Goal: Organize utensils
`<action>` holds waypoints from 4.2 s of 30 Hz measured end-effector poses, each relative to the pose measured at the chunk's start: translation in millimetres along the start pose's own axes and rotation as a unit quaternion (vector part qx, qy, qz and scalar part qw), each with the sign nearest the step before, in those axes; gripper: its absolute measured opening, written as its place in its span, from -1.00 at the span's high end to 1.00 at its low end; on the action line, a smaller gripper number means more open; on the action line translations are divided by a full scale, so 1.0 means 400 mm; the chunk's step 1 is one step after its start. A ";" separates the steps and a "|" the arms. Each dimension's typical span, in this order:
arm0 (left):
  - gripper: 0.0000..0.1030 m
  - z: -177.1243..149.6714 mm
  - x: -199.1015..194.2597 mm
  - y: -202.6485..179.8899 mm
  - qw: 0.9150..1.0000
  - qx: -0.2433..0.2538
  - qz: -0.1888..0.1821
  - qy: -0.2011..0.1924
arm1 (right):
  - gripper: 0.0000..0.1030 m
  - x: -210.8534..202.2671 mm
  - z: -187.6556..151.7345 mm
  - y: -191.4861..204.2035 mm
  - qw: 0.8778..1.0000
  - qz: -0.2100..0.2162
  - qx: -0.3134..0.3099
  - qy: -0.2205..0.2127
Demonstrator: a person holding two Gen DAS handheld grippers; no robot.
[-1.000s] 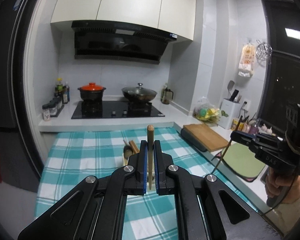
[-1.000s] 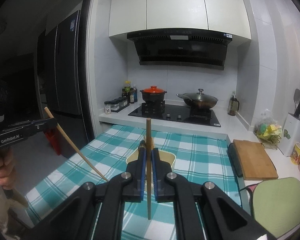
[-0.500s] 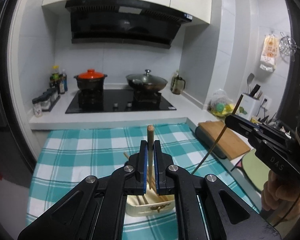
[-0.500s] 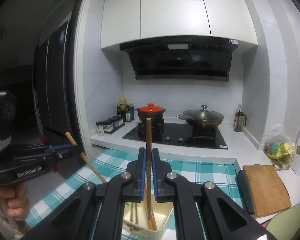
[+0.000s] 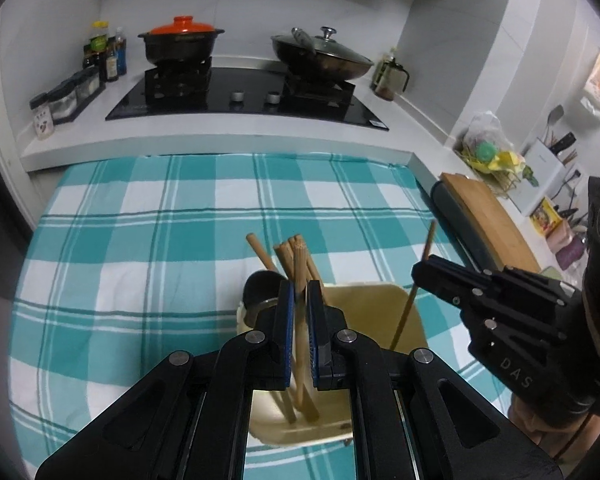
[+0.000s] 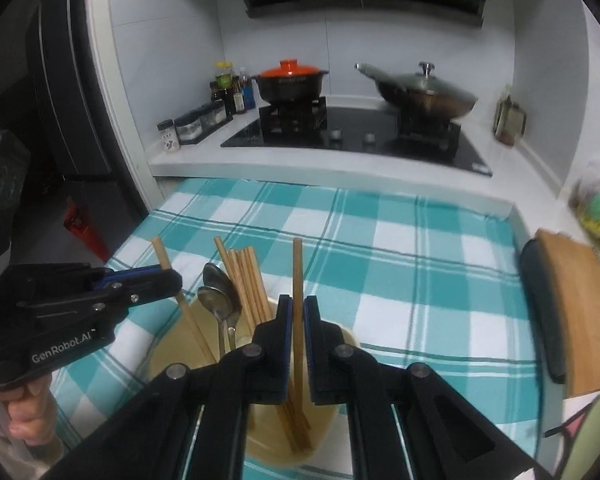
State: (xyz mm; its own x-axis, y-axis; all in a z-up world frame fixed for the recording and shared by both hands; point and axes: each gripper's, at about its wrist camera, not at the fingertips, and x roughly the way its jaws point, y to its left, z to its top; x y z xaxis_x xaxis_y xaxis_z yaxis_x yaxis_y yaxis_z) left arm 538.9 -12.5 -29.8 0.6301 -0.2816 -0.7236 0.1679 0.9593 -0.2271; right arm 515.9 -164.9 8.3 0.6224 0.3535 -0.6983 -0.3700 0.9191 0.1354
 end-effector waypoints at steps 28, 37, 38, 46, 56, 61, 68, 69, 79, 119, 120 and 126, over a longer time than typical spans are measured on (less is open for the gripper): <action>-0.99 -0.422 -0.470 -0.058 0.960 0.041 0.217 -0.171 | -0.75 -0.401 -0.334 0.114 0.983 -0.064 0.009 -0.171; -0.99 -0.557 -0.529 -0.055 0.969 -0.007 0.200 -0.141 | -0.99 -0.535 -0.467 0.188 0.981 -0.050 0.082 -0.168; -0.99 -0.568 -0.530 -0.052 0.970 -0.011 0.199 -0.139 | -0.99 -0.541 -0.473 0.192 0.981 -0.057 0.082 -0.164; -0.99 -0.607 -0.559 -0.068 0.972 -0.007 0.195 -0.127 | -0.99 -0.560 -0.525 0.227 0.984 -0.089 0.071 -0.136; -0.99 -0.610 -0.577 -0.097 0.974 0.008 0.186 -0.127 | -0.99 -0.583 -0.536 0.267 0.985 -0.104 0.045 -0.129; -0.99 -0.609 -0.578 -0.105 0.975 0.014 0.183 -0.126 | -0.99 -0.589 -0.535 0.275 0.986 -0.107 0.039 -0.126; -0.99 -0.607 -0.576 -0.106 0.975 0.016 0.185 -0.122 | -0.99 -0.590 -0.537 0.289 0.987 -0.104 0.028 -0.121; -0.99 -0.606 -0.577 -0.105 0.975 0.015 0.186 -0.121 | -0.99 -0.590 -0.536 0.292 0.987 -0.104 0.026 -0.120; -0.99 -0.605 -0.581 -0.099 0.975 0.012 0.185 -0.121 | -0.99 -0.593 -0.534 0.323 0.988 -0.103 0.006 -0.118; -0.99 -0.602 -0.592 -0.123 0.976 0.017 0.181 -0.123 | -0.99 -0.595 -0.544 0.341 0.988 -0.101 -0.001 -0.115; -0.99 -0.602 -0.592 -0.122 0.976 0.017 0.181 -0.123 | -0.99 -0.595 -0.545 0.341 0.988 -0.101 -0.001 -0.115; -0.99 -0.600 -0.593 -0.126 0.976 0.017 0.179 -0.124 | -0.99 -0.596 -0.544 0.341 0.988 -0.101 -0.001 -0.115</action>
State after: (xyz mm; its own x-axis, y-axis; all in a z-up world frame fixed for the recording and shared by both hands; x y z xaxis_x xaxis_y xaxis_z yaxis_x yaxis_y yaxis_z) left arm 199.1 0.6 -3.2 0.8162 0.0825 -0.5719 -0.0750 0.9965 0.0367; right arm 167.0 -161.8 40.1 0.8243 0.1939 -0.5319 -0.2239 0.9746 0.0083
